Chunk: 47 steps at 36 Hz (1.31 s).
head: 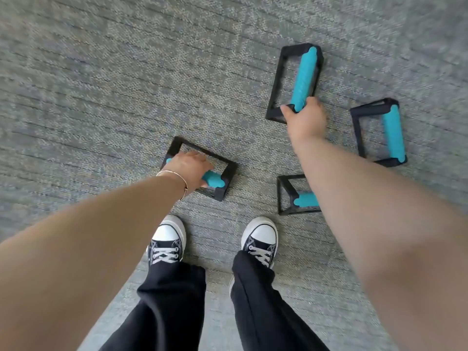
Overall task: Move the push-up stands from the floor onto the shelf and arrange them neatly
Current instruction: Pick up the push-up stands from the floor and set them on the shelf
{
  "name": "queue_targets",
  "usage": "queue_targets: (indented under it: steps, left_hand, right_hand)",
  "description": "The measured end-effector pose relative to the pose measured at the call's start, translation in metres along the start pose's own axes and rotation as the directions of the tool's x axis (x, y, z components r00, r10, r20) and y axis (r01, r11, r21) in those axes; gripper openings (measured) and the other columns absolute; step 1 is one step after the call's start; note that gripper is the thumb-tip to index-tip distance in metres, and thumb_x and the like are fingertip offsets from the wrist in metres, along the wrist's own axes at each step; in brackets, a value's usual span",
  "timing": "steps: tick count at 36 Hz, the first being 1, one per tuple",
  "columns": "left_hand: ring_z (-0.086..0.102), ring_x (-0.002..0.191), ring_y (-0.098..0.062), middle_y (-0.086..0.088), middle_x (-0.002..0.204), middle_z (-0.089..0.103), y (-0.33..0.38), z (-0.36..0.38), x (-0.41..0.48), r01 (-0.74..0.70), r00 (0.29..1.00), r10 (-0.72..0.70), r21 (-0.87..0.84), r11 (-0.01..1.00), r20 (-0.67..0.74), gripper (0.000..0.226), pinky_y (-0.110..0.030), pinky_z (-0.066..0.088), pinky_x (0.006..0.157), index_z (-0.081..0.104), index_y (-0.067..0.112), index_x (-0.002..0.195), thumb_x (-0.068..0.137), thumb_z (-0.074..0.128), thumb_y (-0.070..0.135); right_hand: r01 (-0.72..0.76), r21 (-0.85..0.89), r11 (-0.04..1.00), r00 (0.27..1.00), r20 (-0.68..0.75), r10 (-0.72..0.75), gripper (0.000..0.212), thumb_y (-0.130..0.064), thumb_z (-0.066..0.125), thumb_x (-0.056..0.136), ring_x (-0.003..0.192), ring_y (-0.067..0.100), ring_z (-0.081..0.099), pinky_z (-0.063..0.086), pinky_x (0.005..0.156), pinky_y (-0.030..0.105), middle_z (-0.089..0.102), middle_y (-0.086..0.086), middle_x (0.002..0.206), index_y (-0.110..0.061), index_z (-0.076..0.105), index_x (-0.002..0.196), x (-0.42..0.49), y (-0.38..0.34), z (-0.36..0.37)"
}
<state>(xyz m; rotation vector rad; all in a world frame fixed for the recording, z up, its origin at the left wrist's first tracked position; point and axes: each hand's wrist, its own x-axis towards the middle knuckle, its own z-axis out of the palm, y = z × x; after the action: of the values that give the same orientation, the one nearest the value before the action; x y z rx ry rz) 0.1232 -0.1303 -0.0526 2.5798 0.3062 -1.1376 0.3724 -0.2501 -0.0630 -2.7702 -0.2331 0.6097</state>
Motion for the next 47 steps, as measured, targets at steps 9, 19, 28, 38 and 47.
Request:
queue_targets:
  steps: [9,19,28,38,47]
  left_hand:
    - [0.057,0.11,-0.024,0.001,0.112,0.063,-0.009,0.0,0.004,0.034,0.999,-0.029,-0.12,0.992,0.038,0.044,-0.04,0.046,0.095,0.061,0.025,0.119,0.082,0.065,0.051]
    - [0.061,0.088,-0.024,0.0,0.092,0.067,-0.005,-0.017,-0.01,0.278,0.953,-0.302,-0.389,0.878,-0.002,0.036,-0.028,0.043,0.068,0.066,0.03,0.108,0.08,0.068,0.051]
    - [0.057,0.079,-0.024,-0.001,0.09,0.064,0.009,-0.085,-0.076,0.471,0.795,-0.605,-0.675,0.569,0.045,0.04,-0.028,0.047,0.069,0.066,0.027,0.112,0.08,0.07,0.05]
    - [0.056,0.078,-0.021,-0.004,0.095,0.067,0.037,-0.257,-0.209,0.424,0.719,-0.693,-0.827,0.369,0.06,0.048,-0.029,0.048,0.071,0.067,0.019,0.117,0.083,0.064,0.052]
    - [0.058,0.078,-0.022,-0.007,0.108,0.068,0.068,-0.408,-0.351,0.263,0.703,-0.711,-0.933,0.245,0.011,0.051,-0.032,0.051,0.072,0.063,0.016,0.123,0.085,0.064,0.05]
  right_hand:
    - [-0.153,0.094,0.984,0.988,0.024,0.152,0.053,-0.048,0.073,0.075,0.104,0.031,0.063,0.05,0.083,0.034,0.069,0.012,0.108,-0.009,0.062,0.109,0.024,-0.003,0.008]
    - [-0.214,0.073,0.974,0.97,0.133,0.203,0.053,-0.037,0.078,0.074,0.099,0.031,0.067,0.055,0.077,0.036,0.069,0.013,0.111,-0.006,0.058,0.112,-0.008,0.002,-0.009]
    - [-0.154,0.049,0.987,0.956,0.259,0.136,0.044,-0.04,0.077,0.075,0.083,0.025,0.066,0.046,0.057,0.028,0.066,0.005,0.097,-0.015,0.053,0.101,-0.088,-0.015,-0.08]
    - [-0.193,0.189,0.963,0.953,0.271,0.138,0.04,-0.041,0.079,0.073,0.08,0.021,0.066,0.044,0.05,0.025,0.067,0.0,0.091,-0.018,0.057,0.097,-0.192,-0.097,-0.239]
    - [-0.157,0.334,0.929,0.972,0.22,0.085,0.034,-0.042,0.076,0.076,0.068,0.01,0.061,0.037,0.049,0.025,0.065,-0.006,0.083,-0.021,0.057,0.094,-0.283,-0.176,-0.417]
